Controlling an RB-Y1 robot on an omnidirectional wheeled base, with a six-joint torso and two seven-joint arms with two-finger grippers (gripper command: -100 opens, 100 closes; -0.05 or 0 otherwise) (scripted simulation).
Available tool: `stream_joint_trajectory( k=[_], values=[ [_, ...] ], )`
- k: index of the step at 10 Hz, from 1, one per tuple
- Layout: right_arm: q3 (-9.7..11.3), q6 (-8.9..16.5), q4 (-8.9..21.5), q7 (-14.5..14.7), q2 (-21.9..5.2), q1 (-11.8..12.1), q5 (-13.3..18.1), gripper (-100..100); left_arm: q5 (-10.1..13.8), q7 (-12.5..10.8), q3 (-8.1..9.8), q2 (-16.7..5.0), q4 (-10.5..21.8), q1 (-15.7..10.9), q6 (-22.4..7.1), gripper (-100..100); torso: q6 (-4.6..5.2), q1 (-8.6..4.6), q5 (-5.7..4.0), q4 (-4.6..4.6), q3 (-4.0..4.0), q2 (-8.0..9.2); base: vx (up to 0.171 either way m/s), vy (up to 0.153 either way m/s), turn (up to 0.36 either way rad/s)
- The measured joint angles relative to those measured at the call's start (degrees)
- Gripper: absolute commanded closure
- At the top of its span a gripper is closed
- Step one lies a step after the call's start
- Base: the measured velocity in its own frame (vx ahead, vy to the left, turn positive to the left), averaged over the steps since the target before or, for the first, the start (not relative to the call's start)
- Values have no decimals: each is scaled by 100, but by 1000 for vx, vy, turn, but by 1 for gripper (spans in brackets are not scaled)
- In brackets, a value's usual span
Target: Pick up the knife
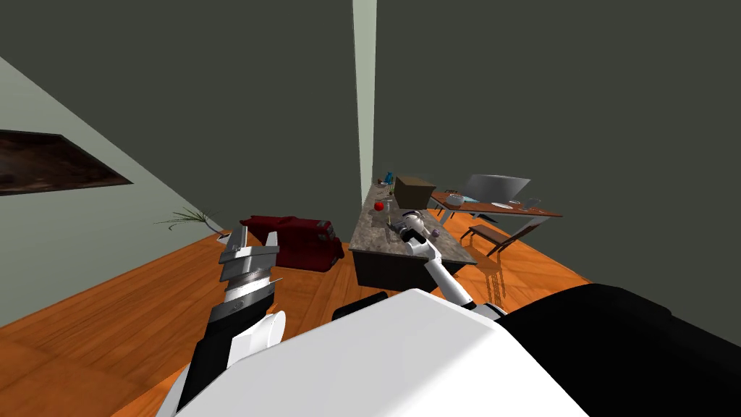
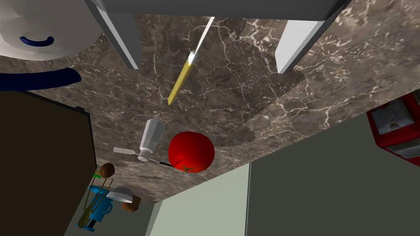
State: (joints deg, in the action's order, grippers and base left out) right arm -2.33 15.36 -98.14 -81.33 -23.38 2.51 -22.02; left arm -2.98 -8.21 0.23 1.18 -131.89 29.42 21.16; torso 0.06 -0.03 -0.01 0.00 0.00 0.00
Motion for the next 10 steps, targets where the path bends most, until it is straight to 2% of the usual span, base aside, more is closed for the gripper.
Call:
stream_joint_trajectory(
  k=[3, 7, 10],
  values=[
    [-27, 345, 313, -484, -148, -243, -145, -100, 0, 0, 0, 0, 0, 0, 0, 0, -2, -2, 0, 0, 0, 0, -11, -11, 81],
    [-36, 625, 621, -1073, -296, -447, -284, -100, 0, 0, 0, 0, 0, 0, 0, 0, 0, -1, 0, 0, 0, 1, -12, -8, 80],
    [-71, 981, 922, -1569, -434, -682, -388, -100, 0, 0, 0, 0, 0, 0, 0, 0, -2, -1, 0, 0, 1, 1, -13, -9, 72]
  ],
)
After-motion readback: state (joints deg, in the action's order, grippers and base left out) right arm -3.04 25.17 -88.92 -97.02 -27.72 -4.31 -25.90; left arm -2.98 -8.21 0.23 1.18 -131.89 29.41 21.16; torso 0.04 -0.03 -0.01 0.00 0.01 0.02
